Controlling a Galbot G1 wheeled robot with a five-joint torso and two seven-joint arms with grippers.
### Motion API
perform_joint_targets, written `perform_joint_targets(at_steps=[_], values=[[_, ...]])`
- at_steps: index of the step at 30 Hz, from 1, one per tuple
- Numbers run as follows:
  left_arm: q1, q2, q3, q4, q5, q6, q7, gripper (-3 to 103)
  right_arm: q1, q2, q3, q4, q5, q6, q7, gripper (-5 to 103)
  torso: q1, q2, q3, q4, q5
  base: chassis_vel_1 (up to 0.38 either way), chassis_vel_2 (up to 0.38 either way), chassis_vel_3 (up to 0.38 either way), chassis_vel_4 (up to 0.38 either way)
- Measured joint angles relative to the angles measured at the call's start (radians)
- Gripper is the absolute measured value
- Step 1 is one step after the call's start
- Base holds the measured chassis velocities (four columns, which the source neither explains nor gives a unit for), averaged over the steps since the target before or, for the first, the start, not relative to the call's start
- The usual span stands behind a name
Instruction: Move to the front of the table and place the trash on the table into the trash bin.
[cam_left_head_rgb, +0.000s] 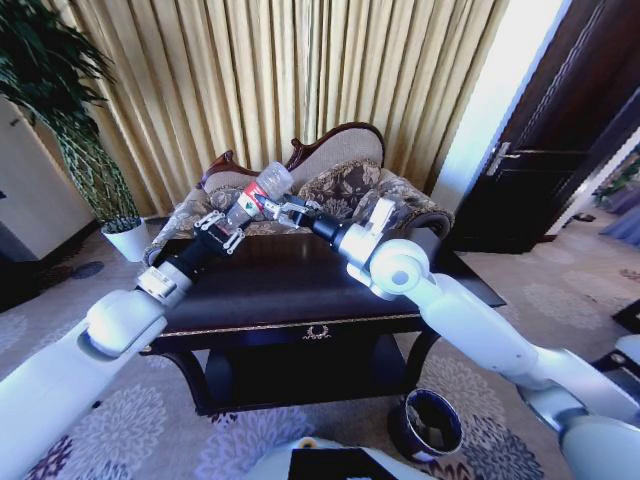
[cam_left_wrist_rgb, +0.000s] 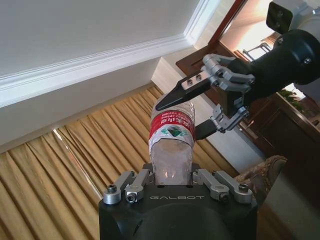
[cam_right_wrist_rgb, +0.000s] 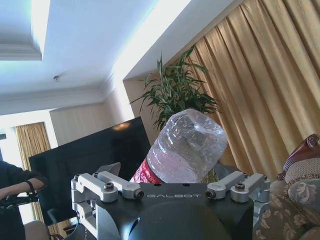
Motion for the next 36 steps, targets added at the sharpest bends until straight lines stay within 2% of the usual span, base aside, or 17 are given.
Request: perform_joint_targets(at_steps=[13,15,18,19,21,24,25,28,34,35,36], values=[[0.044,0.019,-0.004,-0.029,0.004,-0.005,0.000,28,0.024,0.035,-0.033,-0.016,-0.002,-0.004,0.007,101,0.000,0.000,0.000,0.0001,-0.0001,0.000,0.000,0.000,0.000],[0.046,0.020,-0.009,-0.028,0.004,-0.005,0.001,28,0.024,0.033,-0.032,-0.015,-0.003,-0.004,0.020,91,0.000,0.000,0.000,0.0001,-0.0001,0.000,0.000,0.000,0.000],[0.046,0.021,-0.011,-0.027,0.004,-0.006,0.001,28,0.023,0.031,-0.030,-0.012,-0.003,-0.004,0.030,91,0.000,0.000,0.000,0.0000,-0.0001,0.000,0.000,0.000,0.000],[0.046,0.021,-0.010,-0.028,0.004,-0.005,0.002,28,0.019,0.028,-0.026,-0.009,-0.004,-0.004,0.035,76,0.000,0.000,0.000,0.0000,0.0000,0.000,0.000,0.000,0.000],[0.046,0.021,-0.009,-0.028,0.004,-0.005,0.002,28,0.017,0.027,-0.023,-0.007,-0.004,-0.004,0.036,76,0.000,0.000,0.000,0.0000,0.0000,0.000,0.000,0.000,0.000],[0.047,0.021,-0.007,-0.029,0.005,-0.005,0.003,28,0.008,0.020,-0.014,0.001,-0.005,-0.004,0.036,62,0.000,0.000,0.000,0.0000,0.0000,0.000,0.000,0.000,0.000],[0.047,0.021,-0.007,-0.029,0.005,-0.005,0.003,28,0.008,0.020,-0.014,0.001,-0.005,-0.004,0.036,62,0.000,0.000,0.000,0.0000,0.0000,0.000,0.000,0.000,0.000],[0.047,0.021,-0.007,-0.029,0.006,-0.005,0.007,28,0.000,0.008,-0.004,0.010,-0.005,-0.004,0.033,52,0.000,0.000,0.000,0.0000,-0.0001,0.000,0.000,0.000,0.000],[0.056,0.020,-0.015,-0.036,0.006,0.008,0.008,26,-0.012,-0.002,0.005,0.019,-0.007,-0.004,0.032,43,0.000,0.000,0.000,-0.0001,0.0000,0.000,0.000,0.000,0.000],[0.062,0.019,-0.020,-0.040,0.006,0.015,0.008,31,-0.016,-0.006,0.007,0.022,-0.008,-0.004,0.032,41,0.000,0.000,0.000,0.0001,0.0000,0.000,0.000,0.000,0.000],[0.068,0.018,-0.023,-0.043,0.006,0.018,0.008,31,-0.020,-0.009,0.010,0.024,-0.009,-0.004,0.032,38,0.000,0.000,0.000,0.0001,0.0000,0.000,0.000,0.000,0.000]])
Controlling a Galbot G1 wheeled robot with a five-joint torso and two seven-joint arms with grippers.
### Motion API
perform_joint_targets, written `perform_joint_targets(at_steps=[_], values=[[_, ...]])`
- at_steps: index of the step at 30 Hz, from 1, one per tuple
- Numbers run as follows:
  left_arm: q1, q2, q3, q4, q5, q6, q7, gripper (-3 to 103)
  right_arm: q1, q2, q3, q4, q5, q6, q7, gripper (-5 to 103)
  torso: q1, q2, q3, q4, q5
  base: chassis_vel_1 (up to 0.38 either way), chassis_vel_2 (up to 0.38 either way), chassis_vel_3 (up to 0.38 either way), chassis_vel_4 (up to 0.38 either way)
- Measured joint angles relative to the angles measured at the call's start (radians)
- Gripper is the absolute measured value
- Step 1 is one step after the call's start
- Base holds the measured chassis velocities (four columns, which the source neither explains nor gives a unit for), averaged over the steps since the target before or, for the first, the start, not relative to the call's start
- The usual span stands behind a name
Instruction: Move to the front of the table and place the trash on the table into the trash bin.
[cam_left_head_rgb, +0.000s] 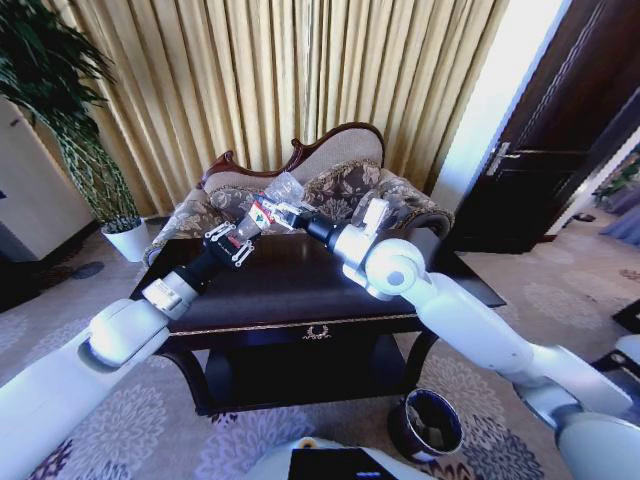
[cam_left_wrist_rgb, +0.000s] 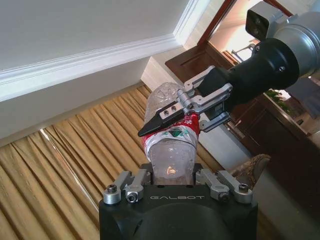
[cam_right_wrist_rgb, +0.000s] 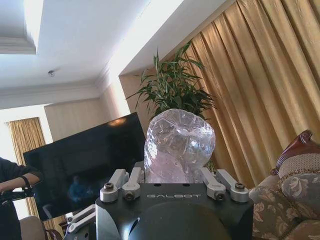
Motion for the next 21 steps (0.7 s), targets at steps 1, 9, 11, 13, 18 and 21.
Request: perform_joint_targets(at_steps=[1,9,11,13,18,21], values=[[0.000,0.000,0.000,0.000,0.000,0.000,0.000,31,0.000,0.000,0.000,0.000,0.000,0.000,0.000,38,0.000,0.000,0.000,0.0000,0.0000,0.000,0.000,0.000,0.000],[0.007,-0.004,-0.004,0.000,0.006,0.006,-0.004,64,-0.013,-0.024,0.022,0.011,-0.003,0.003,0.004,25,0.000,0.000,0.000,-0.0001,0.0000,0.000,0.000,0.000,0.000],[0.008,-0.004,-0.008,0.000,0.004,0.006,-0.006,69,-0.018,-0.029,0.031,0.011,-0.004,0.003,0.005,25,0.000,0.000,0.000,-0.0001,0.0000,0.000,0.000,0.000,0.000],[0.017,-0.007,-0.025,-0.003,-0.010,0.006,-0.013,85,-0.035,-0.043,0.057,0.009,-0.018,0.003,0.020,25,0.000,0.000,0.000,0.0000,0.0000,0.000,0.000,0.000,0.000],[0.051,-0.032,-0.083,0.003,-0.070,0.051,-0.057,95,-0.104,-0.084,0.122,-0.010,-0.142,0.001,0.037,25,0.000,0.000,0.000,-0.0001,0.0002,0.000,0.000,0.000,0.000],[0.091,-0.062,-0.156,0.020,-0.146,0.088,-0.084,100,-0.185,-0.120,0.189,-0.015,-0.240,-0.011,0.049,25,0.000,0.000,0.000,-0.0002,0.0002,0.000,0.000,0.000,0.000]])
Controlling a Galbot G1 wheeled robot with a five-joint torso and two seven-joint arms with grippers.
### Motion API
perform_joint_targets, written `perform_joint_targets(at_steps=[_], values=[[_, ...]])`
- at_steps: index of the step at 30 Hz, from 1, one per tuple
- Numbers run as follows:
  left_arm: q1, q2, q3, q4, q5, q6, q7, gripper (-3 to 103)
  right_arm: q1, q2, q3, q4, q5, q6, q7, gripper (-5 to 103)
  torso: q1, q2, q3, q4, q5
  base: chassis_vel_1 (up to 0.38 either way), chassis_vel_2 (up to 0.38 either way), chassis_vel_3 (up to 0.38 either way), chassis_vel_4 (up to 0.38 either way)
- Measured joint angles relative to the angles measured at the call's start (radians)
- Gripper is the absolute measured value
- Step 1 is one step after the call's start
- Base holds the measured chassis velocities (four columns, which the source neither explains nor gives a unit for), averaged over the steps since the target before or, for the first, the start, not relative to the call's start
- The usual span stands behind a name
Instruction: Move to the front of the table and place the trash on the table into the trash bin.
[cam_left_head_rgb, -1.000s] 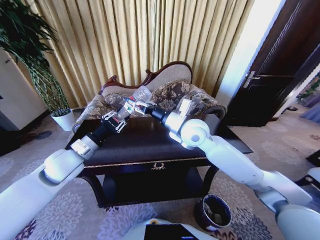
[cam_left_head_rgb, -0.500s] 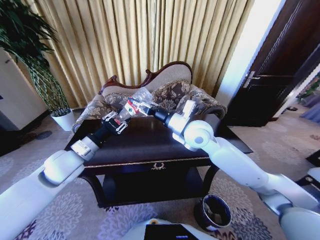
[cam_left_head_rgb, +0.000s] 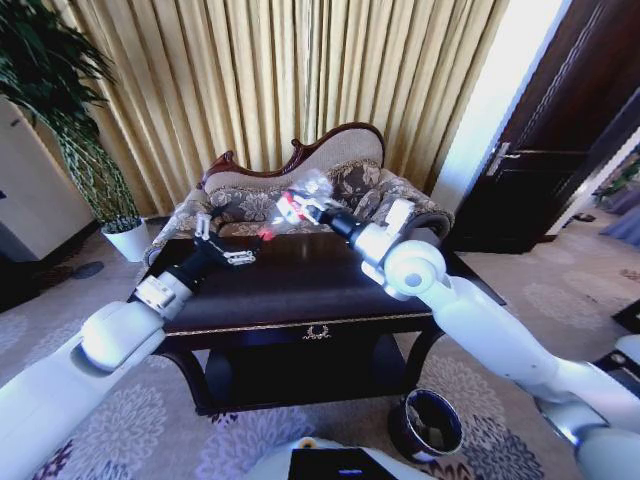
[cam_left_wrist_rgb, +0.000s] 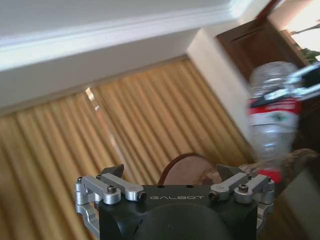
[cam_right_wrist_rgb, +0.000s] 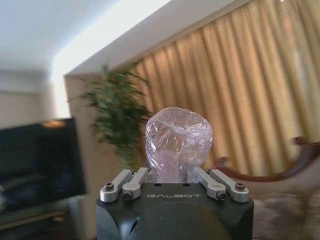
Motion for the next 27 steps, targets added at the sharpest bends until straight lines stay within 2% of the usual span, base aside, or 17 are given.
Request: perform_joint_targets(at_steps=[1,3,4,7,10,12,16,20,24,26,27], values=[[0.000,0.000,0.000,0.000,0.000,0.000,0.000,100,0.000,0.000,0.000,0.000,0.000,0.000,0.000,25,0.000,0.000,0.000,0.0000,0.0000,0.000,0.000,0.000,0.000],[0.065,-0.051,-0.098,0.016,-0.078,0.047,-0.055,100,-0.118,-0.038,0.077,0.001,-0.121,-0.006,0.012,25,0.000,0.000,0.000,0.0000,-0.0001,0.000,0.000,0.000,0.000],[0.065,-0.051,-0.098,0.016,-0.078,0.047,-0.055,100,-0.118,-0.038,0.077,0.001,-0.121,-0.006,0.012,25,0.000,0.000,0.000,0.0000,-0.0001,0.000,0.000,0.000,0.000],[0.153,-0.112,-0.217,0.024,-0.115,0.066,-0.099,100,-0.273,-0.084,0.157,0.001,-0.259,0.010,0.016,25,0.000,0.000,0.000,0.0002,-0.0001,0.000,0.000,0.000,0.000],[0.170,-0.140,-0.249,0.031,-0.118,0.071,-0.130,100,-0.329,-0.092,0.198,0.004,-0.293,0.016,0.020,25,0.000,0.000,0.000,0.0001,0.0000,0.000,0.000,0.000,0.000],[0.183,-0.178,-0.307,0.036,-0.137,0.098,-0.155,100,-0.403,-0.092,0.266,0.011,-0.334,0.018,0.042,25,0.000,0.000,0.000,0.0000,-0.0002,0.000,0.000,0.000,0.000],[0.217,-0.207,-0.375,0.039,-0.167,0.124,-0.141,100,-0.459,-0.089,0.322,0.012,-0.367,0.018,0.062,25,0.000,0.000,0.000,0.0000,-0.0001,0.000,0.000,0.000,0.000],[0.281,-0.278,-0.496,0.064,-0.196,0.168,-0.062,100,-0.557,-0.083,0.419,0.020,-0.422,0.015,0.088,25,0.000,0.000,0.000,0.0005,-0.0003,0.000,0.000,0.000,0.000],[0.294,-0.306,-0.529,0.073,-0.213,0.183,-0.050,100,-0.611,-0.075,0.465,0.027,-0.443,0.009,0.091,25,0.000,0.000,0.000,0.0003,-0.0003,0.000,0.000,0.000,0.000],[0.314,-0.325,-0.566,0.071,-0.238,0.227,-0.044,100,-0.697,-0.058,0.543,0.047,-0.456,-0.006,0.094,25,0.000,0.000,0.000,-0.0001,-0.0002,0.000,0.000,0.000,0.000],[0.314,-0.325,-0.566,0.071,-0.238,0.227,-0.044,100,-0.697,-0.058,0.543,0.047,-0.456,-0.006,0.094,25,0.000,0.000,0.000,-0.0001,-0.0002,0.000,0.000,0.000,0.000]])
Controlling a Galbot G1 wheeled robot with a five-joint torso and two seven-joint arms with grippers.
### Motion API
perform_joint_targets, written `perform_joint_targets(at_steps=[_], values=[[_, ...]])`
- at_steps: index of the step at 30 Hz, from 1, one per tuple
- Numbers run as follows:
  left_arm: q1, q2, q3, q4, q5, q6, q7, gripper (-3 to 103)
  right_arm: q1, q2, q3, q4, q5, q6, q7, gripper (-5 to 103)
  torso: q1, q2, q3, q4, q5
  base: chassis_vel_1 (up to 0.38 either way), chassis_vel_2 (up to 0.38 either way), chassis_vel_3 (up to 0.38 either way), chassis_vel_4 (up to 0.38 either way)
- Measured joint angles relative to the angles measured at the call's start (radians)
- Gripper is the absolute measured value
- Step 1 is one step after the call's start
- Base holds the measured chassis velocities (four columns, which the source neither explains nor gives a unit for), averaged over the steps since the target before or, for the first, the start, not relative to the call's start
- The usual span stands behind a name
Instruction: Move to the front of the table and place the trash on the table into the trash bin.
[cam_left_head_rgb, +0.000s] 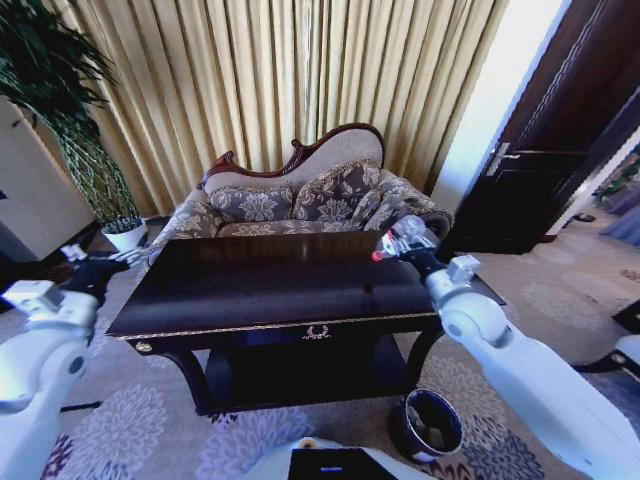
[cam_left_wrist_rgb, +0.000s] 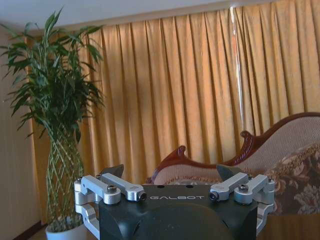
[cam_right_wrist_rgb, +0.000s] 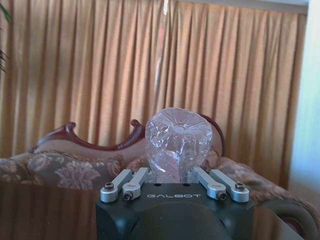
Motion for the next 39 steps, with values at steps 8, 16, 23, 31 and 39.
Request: perform_joint_targets(at_steps=[8,16,23,31,39], values=[[0.009,-0.001,-0.016,-0.027,-0.017,0.024,0.027,100,-0.091,0.011,0.090,0.041,0.008,-0.005,0.000,25,0.000,0.000,0.000,0.0002,0.0001,0.000,0.000,0.000,0.000],[0.023,0.005,-0.013,-0.038,-0.016,0.036,0.026,100,-0.127,0.025,0.132,0.066,0.013,-0.005,-0.002,25,0.000,0.000,0.000,0.0002,0.0001,0.007,-0.005,-0.005,0.002],[0.024,0.009,-0.007,-0.031,-0.008,0.033,0.026,100,-0.137,0.024,0.139,0.082,0.020,-0.005,-0.006,25,0.000,0.000,0.000,0.0003,0.0000,0.097,-0.099,-0.109,0.111],[0.022,0.009,0.001,-0.027,-0.001,0.026,0.027,100,-0.128,0.017,0.141,0.084,0.034,-0.004,-0.008,25,0.000,0.000,0.000,0.0001,0.0003,0.191,-0.198,-0.200,0.191],[0.021,0.007,0.013,-0.025,0.010,0.009,0.027,100,-0.131,0.029,0.133,0.082,0.037,-0.003,-0.009,25,0.000,0.000,0.000,0.0003,-0.0001,0.165,-0.175,-0.167,0.167]])
